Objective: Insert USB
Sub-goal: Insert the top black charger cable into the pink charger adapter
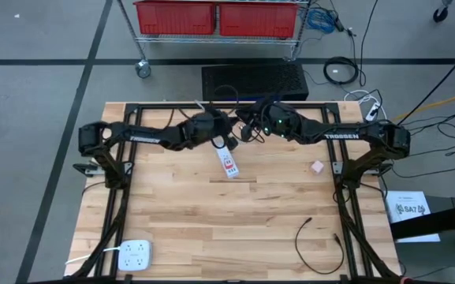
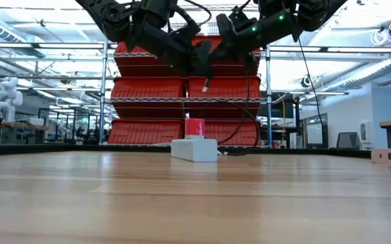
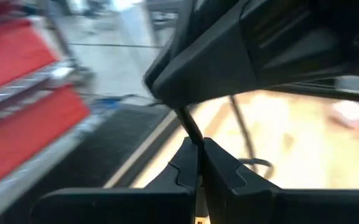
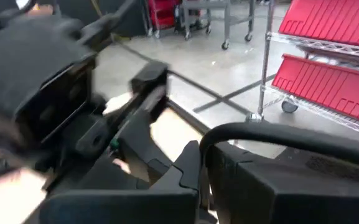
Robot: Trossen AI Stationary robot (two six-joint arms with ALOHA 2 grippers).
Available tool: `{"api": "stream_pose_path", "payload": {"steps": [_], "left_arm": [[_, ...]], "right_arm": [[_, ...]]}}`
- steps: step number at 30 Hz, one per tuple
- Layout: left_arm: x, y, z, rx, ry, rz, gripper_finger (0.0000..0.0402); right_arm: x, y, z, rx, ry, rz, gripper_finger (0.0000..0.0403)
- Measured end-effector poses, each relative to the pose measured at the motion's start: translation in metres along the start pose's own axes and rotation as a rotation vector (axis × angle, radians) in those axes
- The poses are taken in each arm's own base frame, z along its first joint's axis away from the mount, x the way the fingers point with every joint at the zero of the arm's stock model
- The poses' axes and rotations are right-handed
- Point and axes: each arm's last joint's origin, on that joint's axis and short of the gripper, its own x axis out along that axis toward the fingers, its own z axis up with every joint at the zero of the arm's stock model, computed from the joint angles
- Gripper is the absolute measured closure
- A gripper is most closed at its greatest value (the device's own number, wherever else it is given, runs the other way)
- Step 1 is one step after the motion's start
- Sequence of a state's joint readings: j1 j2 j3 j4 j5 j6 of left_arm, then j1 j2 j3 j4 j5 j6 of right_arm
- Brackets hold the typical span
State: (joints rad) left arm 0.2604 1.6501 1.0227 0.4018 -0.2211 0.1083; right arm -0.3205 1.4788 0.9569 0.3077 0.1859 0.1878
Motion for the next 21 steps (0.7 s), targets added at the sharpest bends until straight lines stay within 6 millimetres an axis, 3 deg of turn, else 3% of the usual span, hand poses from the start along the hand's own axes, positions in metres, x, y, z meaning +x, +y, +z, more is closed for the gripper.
{"api": "stream_pose_path", "payload": {"steps": [9,21], "left_arm": [[0.003,0.02,-0.005,-0.08,-0.036,-0.354,0.0392],[-0.012,0.013,-0.032,-0.209,-0.184,-0.479,0.0394]], "right_arm": [[-0.014,0.0,0.004,-0.071,0.063,0.06,0.0385],[-0.042,-0.003,0.015,-0.195,0.123,0.058,0.0324]]}}
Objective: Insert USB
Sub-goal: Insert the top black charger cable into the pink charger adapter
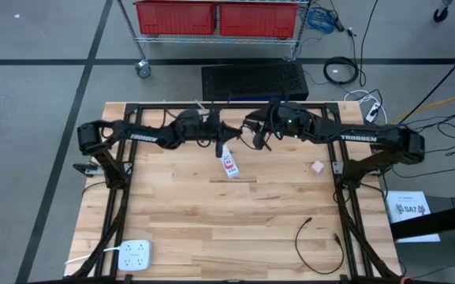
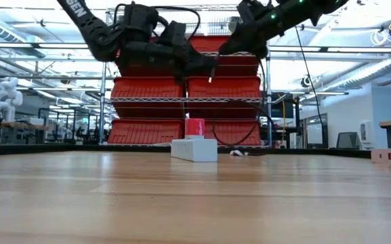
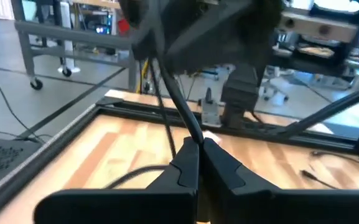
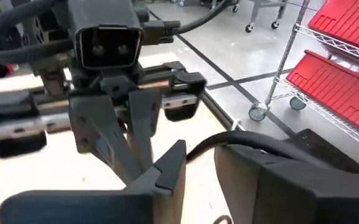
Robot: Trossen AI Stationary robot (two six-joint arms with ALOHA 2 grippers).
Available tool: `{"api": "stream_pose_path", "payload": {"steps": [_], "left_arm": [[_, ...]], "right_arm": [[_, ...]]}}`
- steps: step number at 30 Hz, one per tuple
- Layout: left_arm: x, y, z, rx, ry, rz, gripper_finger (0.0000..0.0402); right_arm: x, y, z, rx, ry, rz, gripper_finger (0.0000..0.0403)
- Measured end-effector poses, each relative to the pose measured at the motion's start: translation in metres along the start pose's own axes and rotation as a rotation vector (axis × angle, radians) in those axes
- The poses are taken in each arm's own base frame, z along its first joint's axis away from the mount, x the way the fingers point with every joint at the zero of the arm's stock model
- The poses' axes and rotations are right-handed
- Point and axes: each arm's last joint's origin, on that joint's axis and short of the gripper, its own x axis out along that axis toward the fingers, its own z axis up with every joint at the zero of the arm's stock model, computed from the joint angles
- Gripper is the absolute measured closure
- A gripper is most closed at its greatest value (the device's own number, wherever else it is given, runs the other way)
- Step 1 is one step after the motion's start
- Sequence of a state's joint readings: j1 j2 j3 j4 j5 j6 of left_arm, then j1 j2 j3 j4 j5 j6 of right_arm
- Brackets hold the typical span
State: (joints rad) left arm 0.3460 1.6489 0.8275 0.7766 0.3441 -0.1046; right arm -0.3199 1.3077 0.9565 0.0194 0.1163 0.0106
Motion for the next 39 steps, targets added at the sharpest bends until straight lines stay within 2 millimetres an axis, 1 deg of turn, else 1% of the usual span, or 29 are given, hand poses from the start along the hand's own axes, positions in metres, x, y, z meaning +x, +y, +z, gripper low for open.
{"api": "stream_pose_path", "payload": {"steps": [4,6,11,17,21,25,29,32,39], "left_arm": [[-0.005,-0.013,-0.012,-0.005,-0.035,-0.037,0.0394],[-0.008,-0.02,-0.018,-0.001,-0.053,-0.024,0.0394],[-0.012,-0.041,-0.028,0.009,-0.104,0.006,0.0394],[-0.013,-0.072,-0.042,0.109,-0.07,0.095,0.0394],[-0.019,-0.086,-0.056,0.18,-0.025,0.199,0.0394],[-0.026,-0.088,-0.066,0.18,0.002,0.25,0.0394],[-0.029,-0.089,-0.066,0.179,-0.031,0.254,0.0394],[-0.031,-0.088,-0.068,0.183,-0.023,0.256,0.0394],[-0.03,-0.087,-0.077,0.174,-0.094,0.255,0.0394]], "right_arm": [[-0.005,-0.002,-0.002,-0.037,0.036,-0.027,0.0308],[-0.009,-0.003,-0.001,-0.051,0.041,-0.025,0.0301],[-0.024,-0.002,0.006,-0.055,0.014,0.033,0.0293],[-0.027,0.001,0.007,-0.06,0.011,0.049,0.0293],[-0.027,0.001,0.006,-0.062,0.019,0.051,0.0293],[-0.027,0.001,0.006,-0.063,0.018,0.051,0.0293],[-0.027,0.001,0.006,-0.066,0.016,0.053,0.0293],[-0.027,0.001,0.006,-0.066,0.017,0.054,0.0293],[-0.027,0.001,0.007,-0.07,0.012,0.054,0.0293]]}}
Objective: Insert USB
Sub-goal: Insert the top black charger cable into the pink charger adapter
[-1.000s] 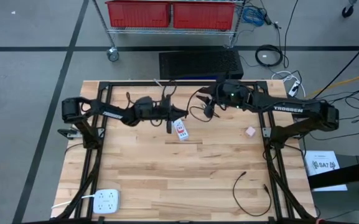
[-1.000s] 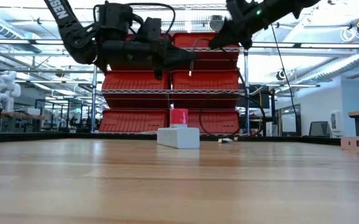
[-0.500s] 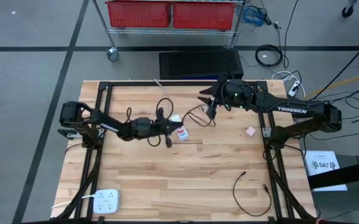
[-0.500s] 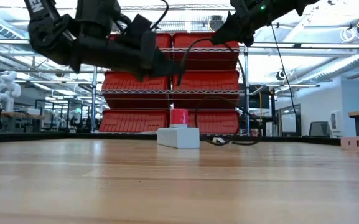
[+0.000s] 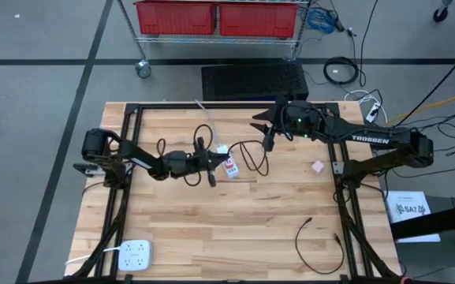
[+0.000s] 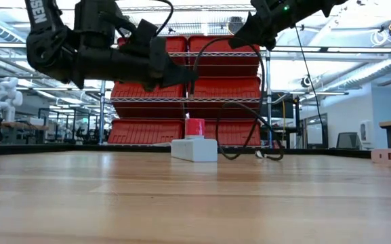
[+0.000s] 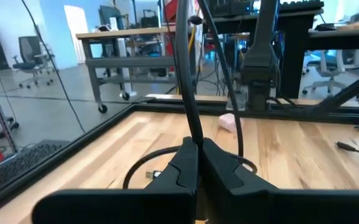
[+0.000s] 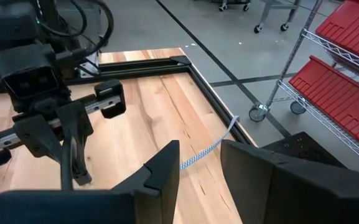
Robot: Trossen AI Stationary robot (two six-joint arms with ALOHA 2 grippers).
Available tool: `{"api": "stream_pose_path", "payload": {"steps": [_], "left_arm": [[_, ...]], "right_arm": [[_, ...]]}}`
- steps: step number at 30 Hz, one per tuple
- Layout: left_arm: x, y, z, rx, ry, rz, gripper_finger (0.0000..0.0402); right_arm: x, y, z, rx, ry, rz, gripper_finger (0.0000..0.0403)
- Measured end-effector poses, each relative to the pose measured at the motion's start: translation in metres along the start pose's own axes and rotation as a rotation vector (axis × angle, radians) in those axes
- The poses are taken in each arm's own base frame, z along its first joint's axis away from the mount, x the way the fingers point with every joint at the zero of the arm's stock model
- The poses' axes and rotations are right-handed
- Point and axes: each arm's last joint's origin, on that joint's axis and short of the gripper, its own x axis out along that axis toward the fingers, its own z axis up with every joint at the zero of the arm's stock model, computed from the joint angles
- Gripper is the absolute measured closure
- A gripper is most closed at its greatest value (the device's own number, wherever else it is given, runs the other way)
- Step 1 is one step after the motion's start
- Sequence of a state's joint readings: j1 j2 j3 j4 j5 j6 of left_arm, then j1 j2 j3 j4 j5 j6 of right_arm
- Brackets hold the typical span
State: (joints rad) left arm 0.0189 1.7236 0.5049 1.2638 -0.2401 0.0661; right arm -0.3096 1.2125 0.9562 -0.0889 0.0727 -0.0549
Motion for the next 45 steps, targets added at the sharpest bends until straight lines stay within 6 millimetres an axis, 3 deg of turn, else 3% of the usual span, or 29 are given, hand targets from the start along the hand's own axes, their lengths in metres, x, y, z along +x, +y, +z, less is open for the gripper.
{"api": "stream_pose_path", "payload": {"steps": [19,45], "left_arm": [[0.006,-0.001,-0.032,-0.007,-0.002,0.016,0.0394],[-0.003,-0.015,-0.035,-0.005,0.002,0.111,0.0394]], "right_arm": [[0.0,0.0,0.0,-0.01,0.0,0.0,0.0293],[0.0,0.0,0.0,-0.019,0.0,0.0,0.0293]]}}
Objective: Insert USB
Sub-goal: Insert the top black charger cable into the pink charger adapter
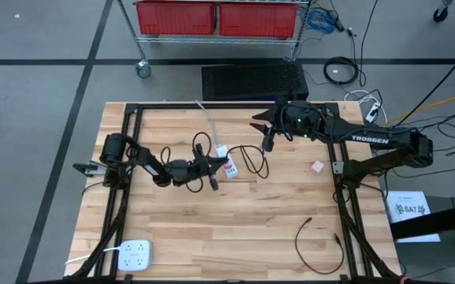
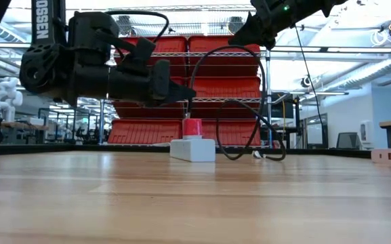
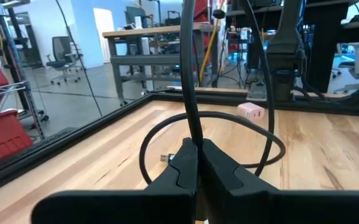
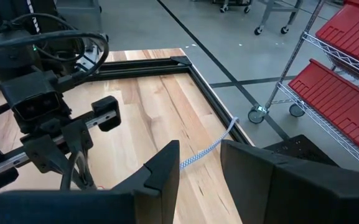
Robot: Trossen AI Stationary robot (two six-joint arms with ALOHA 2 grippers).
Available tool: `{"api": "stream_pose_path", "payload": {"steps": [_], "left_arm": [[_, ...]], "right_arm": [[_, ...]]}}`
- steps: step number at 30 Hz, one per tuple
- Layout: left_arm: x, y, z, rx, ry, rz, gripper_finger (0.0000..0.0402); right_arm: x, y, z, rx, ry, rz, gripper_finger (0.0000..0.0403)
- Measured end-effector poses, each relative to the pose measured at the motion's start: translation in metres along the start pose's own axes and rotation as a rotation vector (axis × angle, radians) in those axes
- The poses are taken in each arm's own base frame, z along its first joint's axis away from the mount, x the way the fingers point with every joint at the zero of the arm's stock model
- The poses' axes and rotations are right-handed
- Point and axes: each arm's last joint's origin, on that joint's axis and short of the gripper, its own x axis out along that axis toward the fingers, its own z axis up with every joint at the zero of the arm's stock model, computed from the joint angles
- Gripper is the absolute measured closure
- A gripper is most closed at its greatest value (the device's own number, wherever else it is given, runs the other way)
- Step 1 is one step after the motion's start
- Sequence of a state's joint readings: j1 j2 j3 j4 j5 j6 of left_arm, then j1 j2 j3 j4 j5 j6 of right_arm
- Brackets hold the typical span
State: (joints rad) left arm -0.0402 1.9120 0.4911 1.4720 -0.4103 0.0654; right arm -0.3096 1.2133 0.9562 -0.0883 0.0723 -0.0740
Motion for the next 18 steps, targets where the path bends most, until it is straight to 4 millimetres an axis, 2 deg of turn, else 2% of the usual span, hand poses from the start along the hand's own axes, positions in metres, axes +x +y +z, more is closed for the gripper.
{"api": "stream_pose_path", "payload": {"steps": [10,18], "left_arm": [[0.0,0.0,0.003,-0.013,-0.03,0.003,0.0394],[0.005,-0.002,-0.011,-0.013,-0.026,0.012,0.0394]], "right_arm": [[0.0,0.0,0.0,-0.004,0.0,0.0,0.0293],[0.0,0.0,0.0,-0.017,0.0,0.0,0.0293]]}}
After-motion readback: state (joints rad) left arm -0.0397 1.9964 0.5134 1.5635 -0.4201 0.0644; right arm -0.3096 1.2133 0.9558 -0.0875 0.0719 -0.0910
